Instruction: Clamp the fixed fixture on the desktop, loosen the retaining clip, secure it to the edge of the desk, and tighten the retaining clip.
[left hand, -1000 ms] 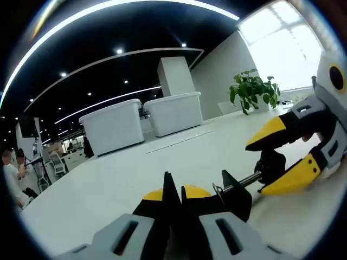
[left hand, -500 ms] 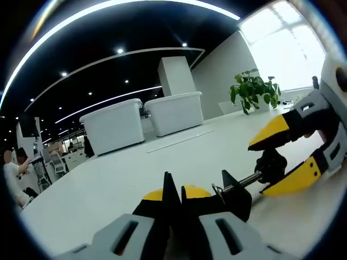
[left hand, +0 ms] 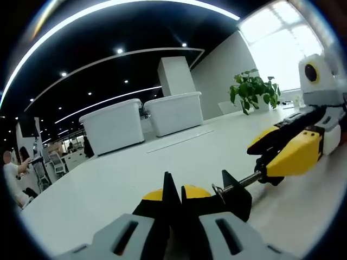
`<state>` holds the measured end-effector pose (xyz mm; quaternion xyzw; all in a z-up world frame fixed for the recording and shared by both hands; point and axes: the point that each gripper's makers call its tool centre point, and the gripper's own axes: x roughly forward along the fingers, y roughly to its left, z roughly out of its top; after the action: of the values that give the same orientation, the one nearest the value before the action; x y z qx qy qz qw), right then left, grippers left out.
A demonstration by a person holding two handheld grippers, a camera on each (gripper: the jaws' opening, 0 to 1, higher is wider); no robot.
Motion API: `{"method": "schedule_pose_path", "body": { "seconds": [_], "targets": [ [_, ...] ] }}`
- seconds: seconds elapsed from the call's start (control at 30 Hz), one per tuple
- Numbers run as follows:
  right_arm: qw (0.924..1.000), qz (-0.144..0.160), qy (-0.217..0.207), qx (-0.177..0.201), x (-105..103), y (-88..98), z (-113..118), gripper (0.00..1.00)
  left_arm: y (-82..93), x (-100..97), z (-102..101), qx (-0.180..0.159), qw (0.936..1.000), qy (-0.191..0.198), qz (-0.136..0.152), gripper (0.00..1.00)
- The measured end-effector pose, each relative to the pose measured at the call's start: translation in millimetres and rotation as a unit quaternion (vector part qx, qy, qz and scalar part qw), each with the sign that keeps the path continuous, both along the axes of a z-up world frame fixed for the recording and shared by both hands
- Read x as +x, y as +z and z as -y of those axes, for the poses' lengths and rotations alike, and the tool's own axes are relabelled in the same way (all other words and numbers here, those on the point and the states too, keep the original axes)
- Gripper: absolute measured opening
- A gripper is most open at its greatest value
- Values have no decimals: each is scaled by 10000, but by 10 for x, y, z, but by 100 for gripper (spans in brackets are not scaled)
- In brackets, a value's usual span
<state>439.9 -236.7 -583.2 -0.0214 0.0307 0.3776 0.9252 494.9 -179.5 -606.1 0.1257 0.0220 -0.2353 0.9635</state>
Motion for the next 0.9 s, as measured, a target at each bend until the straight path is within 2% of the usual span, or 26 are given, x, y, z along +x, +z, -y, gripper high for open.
{"method": "schedule_pose_path", "body": {
  "seconds": [0.2,0.33,0.4,0.5,0.57,0.63,0.67,0.7,0.83,0.87,0.9],
  "targets": [
    [9995,236,22,-208,-8,11,-9,24,2,4,-2,-2,10000,2,-2,9],
    [9941,767,-27,-768,-19,9,-31,23,3,8,-3,0,10000,5,1,9],
    [9873,1070,-74,-1175,-24,-14,-48,23,4,7,-3,0,10000,5,2,9],
    [9800,1328,-103,-1475,-14,-2,-68,22,3,5,-4,-1,10000,7,0,9],
    [9694,1595,-151,-1860,-26,-2,-86,22,2,1,-6,0,10000,11,1,9],
    [9556,1897,-146,-2249,-39,-5,-114,22,2,2,-7,0,10000,12,1,9],
    [9539,1930,-165,-2293,-36,-8,-119,21,2,4,-6,2,10000,13,2,9],
    [9556,1887,-170,-2255,-30,-16,-121,21,2,4,-6,1,10000,13,1,9],
    [9494,2005,-207,-2408,-22,-17,-120,22,2,5,-7,3,10000,16,2,9],
    [9494,1997,-220,-2415,-16,-16,-115,23,2,4,-6,6,10000,16,4,9],
    [9544,1833,-262,-2342,-7,-39,-98,25,2,4,-6,6,10000,15,4,9]
  ]
}}
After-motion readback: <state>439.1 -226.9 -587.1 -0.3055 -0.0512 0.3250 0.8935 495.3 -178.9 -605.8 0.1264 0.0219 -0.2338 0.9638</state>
